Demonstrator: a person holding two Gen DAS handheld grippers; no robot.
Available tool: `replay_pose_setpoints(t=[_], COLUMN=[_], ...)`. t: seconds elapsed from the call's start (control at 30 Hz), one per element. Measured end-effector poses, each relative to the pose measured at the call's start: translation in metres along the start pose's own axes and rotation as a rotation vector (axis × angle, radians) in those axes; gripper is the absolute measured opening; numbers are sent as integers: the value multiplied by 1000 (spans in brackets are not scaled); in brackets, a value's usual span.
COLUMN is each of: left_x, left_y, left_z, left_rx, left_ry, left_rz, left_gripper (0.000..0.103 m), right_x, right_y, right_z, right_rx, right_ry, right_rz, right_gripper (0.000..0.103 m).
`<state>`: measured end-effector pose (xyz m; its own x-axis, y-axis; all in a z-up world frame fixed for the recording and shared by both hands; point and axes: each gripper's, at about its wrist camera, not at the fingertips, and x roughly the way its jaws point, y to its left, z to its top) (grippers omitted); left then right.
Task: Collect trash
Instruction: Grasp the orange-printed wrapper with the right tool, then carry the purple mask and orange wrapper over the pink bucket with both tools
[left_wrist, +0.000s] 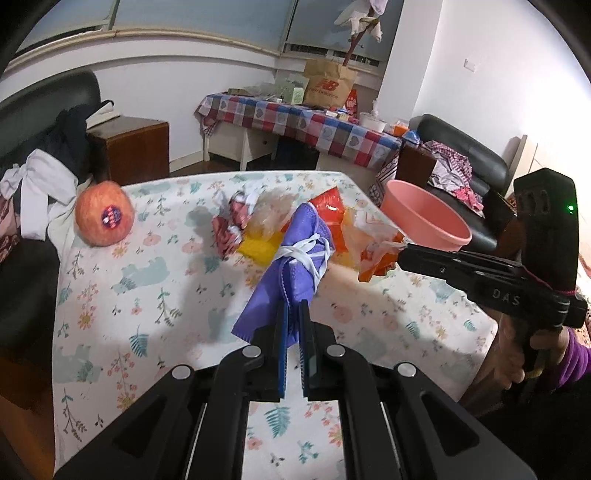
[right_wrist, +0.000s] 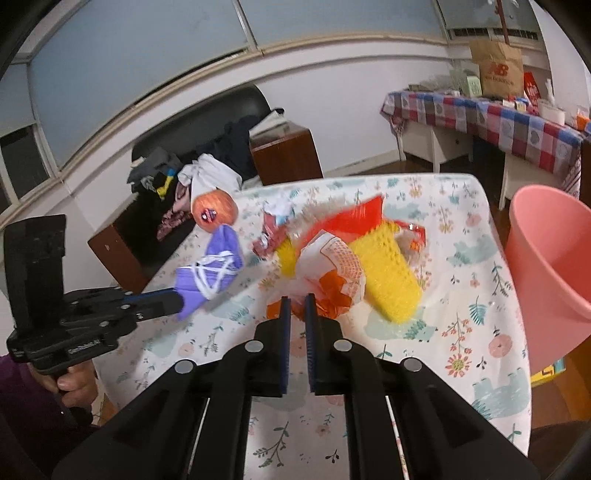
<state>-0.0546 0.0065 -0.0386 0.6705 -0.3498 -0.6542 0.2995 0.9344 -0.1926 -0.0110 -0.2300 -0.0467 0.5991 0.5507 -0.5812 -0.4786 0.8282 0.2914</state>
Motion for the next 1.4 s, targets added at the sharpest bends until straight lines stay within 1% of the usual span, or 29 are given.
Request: replay_pose_setpoints(t=[0.1, 0.27, 0.5, 0.6, 0.83, 0.93, 1.03, 1.2, 1.4], left_x=[1, 9, 31, 42, 71, 88, 105, 140, 181], left_y=[-8, -21, -50, -61, -108, -131, -152, -182, -211], left_z=[6, 21, 46, 59, 86, 98, 106, 116, 127], left_rx=[5, 2, 15, 15, 76, 101, 135, 183, 199], left_ry=[-15, -41, -59, -58, -65, -53, -39, 2, 74], left_rz=[-9, -43, -78, -104, -158, -185, -196, -189, -193], left_gripper=[5, 5, 5, 5, 5, 5, 5, 5, 5], right_x=[-11, -25, -45, -55, -67, -71, -71, -74, -76], right_y=[-2, -17, -57, -77, -118, -135, -149, -170, -194], right_z=[4, 8, 12, 13, 12, 9, 5, -2, -5], right_rx=[-5, 12, 90, 121, 179, 203, 232, 269, 315], right_ry=[-36, -90, -150, -175, -200, -205, -202, -205, -215], right_rz=[-18, -90, -195, -240, -321, -348, -358, -376, -390], right_gripper=[8, 8, 8, 8, 8, 8, 8, 8, 8])
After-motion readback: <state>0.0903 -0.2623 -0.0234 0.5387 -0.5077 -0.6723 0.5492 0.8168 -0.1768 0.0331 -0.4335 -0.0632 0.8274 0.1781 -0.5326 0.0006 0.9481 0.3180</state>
